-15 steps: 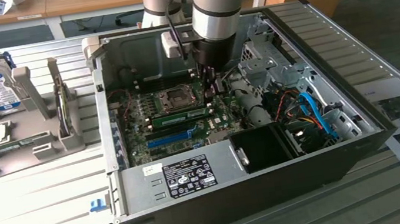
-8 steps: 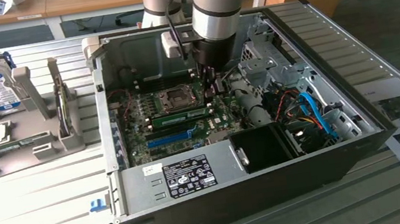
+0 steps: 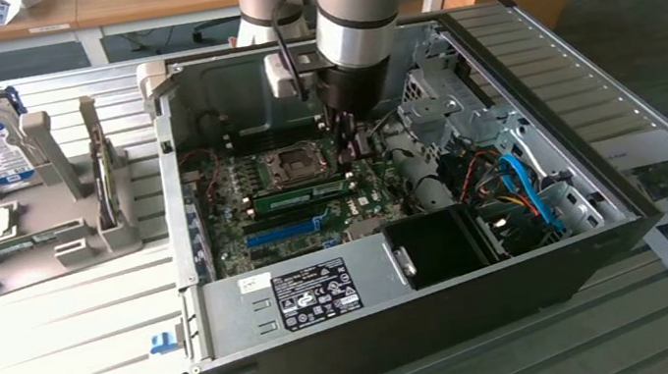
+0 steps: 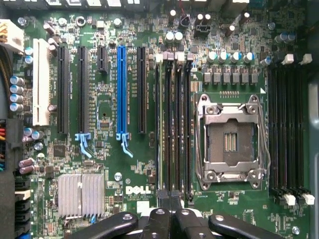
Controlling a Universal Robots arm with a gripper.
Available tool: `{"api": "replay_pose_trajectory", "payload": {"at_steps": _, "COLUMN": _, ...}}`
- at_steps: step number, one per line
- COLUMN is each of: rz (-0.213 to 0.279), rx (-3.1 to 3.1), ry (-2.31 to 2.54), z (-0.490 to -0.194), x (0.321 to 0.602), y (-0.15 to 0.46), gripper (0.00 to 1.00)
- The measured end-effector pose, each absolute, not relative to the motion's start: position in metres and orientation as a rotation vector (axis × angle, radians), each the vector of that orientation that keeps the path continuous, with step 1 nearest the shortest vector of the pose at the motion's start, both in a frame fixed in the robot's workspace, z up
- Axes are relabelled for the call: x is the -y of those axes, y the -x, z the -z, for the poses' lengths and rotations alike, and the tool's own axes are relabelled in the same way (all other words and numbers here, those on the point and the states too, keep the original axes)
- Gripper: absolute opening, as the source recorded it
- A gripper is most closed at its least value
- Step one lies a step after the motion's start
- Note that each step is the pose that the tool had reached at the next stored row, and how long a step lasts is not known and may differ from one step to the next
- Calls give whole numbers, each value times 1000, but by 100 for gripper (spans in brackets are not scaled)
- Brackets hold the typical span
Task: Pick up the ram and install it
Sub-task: 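Press down the ram until it locks into place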
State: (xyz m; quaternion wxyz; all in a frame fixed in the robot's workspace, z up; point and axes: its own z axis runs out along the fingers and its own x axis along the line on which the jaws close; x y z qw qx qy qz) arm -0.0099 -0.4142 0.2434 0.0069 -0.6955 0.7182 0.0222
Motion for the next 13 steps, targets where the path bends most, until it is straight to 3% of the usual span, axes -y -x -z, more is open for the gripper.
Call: {"api": "replay_pose_trajectory", "payload": {"at_steps": 13, "rz": -70, "rx": -2246, "ry": 2175, "z": -243, "x": 414, "y": 34, "gripper": 9}}
